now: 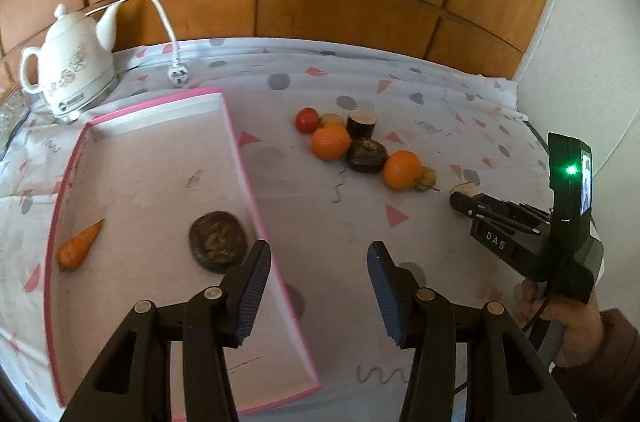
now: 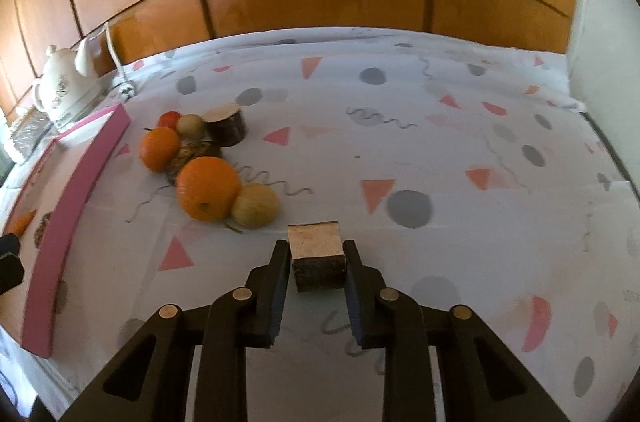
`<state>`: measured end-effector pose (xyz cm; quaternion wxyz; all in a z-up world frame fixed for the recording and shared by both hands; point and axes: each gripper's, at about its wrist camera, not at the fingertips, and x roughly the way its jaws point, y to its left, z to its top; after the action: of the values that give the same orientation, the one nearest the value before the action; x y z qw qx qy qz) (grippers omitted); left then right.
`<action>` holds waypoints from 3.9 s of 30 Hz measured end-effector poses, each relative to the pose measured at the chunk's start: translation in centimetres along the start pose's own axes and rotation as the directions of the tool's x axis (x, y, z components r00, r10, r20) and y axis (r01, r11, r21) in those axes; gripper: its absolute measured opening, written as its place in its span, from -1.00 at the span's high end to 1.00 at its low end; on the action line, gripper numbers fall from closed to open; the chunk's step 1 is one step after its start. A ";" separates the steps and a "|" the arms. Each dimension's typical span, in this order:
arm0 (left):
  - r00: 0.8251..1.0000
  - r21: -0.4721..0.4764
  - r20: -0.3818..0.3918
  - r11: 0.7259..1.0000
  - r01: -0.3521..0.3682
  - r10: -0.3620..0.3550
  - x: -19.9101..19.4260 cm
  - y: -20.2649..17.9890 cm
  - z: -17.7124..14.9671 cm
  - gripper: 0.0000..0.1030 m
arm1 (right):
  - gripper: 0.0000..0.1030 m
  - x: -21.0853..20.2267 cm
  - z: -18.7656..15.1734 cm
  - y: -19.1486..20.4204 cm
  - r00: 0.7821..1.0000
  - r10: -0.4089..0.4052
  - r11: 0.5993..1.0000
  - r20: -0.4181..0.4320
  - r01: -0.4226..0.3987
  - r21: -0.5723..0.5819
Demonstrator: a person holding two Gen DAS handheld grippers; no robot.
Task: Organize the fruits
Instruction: 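Grasp the dark wooden log slice with the right gripper, then grasp the orange with the left gripper while the right gripper holds the log slice, then carry the orange and log slice into the pink tray and release both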
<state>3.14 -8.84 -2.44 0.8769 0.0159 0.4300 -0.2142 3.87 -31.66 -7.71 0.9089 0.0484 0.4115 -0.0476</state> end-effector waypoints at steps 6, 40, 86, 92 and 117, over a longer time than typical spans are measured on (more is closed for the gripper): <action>1.000 0.010 -0.019 1.000 0.010 -0.010 1.7 -2.0 0.6 0.01 | 0.50 0.2 -0.2 -0.6 0.999 -0.040 0.999 0.000 0.040 0.023; 0.992 -0.324 -0.106 0.946 0.032 -0.070 11.5 -5.3 6.5 -0.06 | 0.51 0.4 -0.2 -0.2 0.997 -0.080 0.996 0.014 0.080 0.028; 0.999 -0.145 0.038 0.989 0.016 -0.010 2.5 -0.9 1.8 0.27 | 0.52 -1.0 -1.3 2.1 1.000 -0.027 0.999 -0.003 0.027 -0.047; 0.998 -0.159 0.066 0.987 0.003 0.008 0.7 0.7 1.6 0.27 | 0.52 -1.2 -1.6 3.6 1.000 0.020 0.998 -0.023 -0.022 -0.061; 0.978 -0.315 0.105 0.938 -0.142 0.183 -4.0 12.2 -1.4 0.25 | 0.52 -3.6 1.7 13.3 0.934 0.351 0.914 -0.070 -0.358 -0.193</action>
<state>4.69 4.00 -2.21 0.9100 -0.0990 0.3961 -0.0723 4.42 -18.49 -3.23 0.8954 0.0300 0.4141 0.1608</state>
